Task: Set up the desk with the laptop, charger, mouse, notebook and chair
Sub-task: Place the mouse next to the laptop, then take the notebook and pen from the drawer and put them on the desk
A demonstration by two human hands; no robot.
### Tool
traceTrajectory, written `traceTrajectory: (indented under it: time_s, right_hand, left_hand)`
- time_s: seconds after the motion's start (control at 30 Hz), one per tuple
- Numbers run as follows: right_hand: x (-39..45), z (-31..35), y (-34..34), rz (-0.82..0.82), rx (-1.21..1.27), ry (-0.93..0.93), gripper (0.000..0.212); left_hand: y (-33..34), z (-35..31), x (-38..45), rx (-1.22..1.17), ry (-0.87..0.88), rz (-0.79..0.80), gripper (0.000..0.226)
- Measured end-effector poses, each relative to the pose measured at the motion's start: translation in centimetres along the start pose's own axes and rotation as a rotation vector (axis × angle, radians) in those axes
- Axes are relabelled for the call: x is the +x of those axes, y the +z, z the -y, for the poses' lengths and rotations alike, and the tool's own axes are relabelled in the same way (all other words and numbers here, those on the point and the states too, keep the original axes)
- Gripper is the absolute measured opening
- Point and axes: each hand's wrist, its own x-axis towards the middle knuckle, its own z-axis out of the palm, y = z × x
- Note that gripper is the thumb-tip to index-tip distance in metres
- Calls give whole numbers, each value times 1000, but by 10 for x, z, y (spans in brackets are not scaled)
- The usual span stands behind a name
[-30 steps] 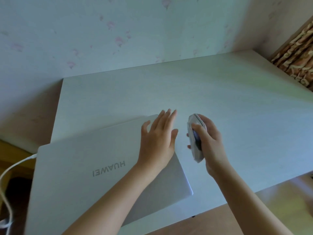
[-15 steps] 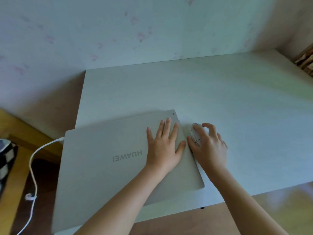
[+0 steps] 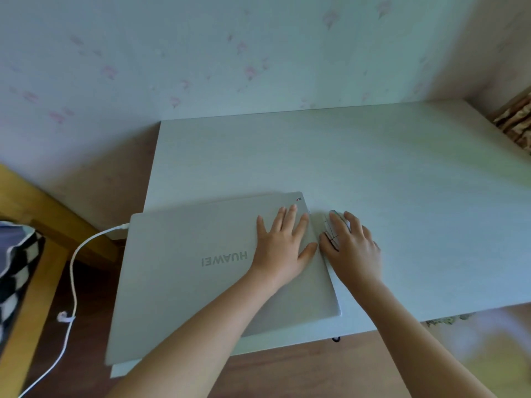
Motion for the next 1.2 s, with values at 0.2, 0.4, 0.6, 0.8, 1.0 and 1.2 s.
traceTrajectory:
  time_s: [0.2, 0.4, 0.6, 0.8, 1.0, 1.2]
  right_hand:
    - [-7, 5, -50, -2, -13, -115, 40]
    - [-33, 19, -147, -69, 17, -187, 40]
    - [-67, 27, -236, -82, 25, -122, 32]
    - [-106, 48, -299, -161, 144, -15, 37]
    - [-145, 79, -326, -246, 168, 166, 38]
    - [-189, 100, -331, -325, 119, 337, 40]
  left_hand:
    - [-49, -6, -14, -14, 31, -151, 43]
    - [-120, -34, -52, -80, 98, -312, 34]
    - [-206, -67, -80, -139, 207, -309, 33]
    - [-259, -83, -120, -265, 230, -423, 34]
    - [-286, -79, -128, -294, 392, -372, 38]
    - [-296, -92, -130, -317, 600, -318, 41]
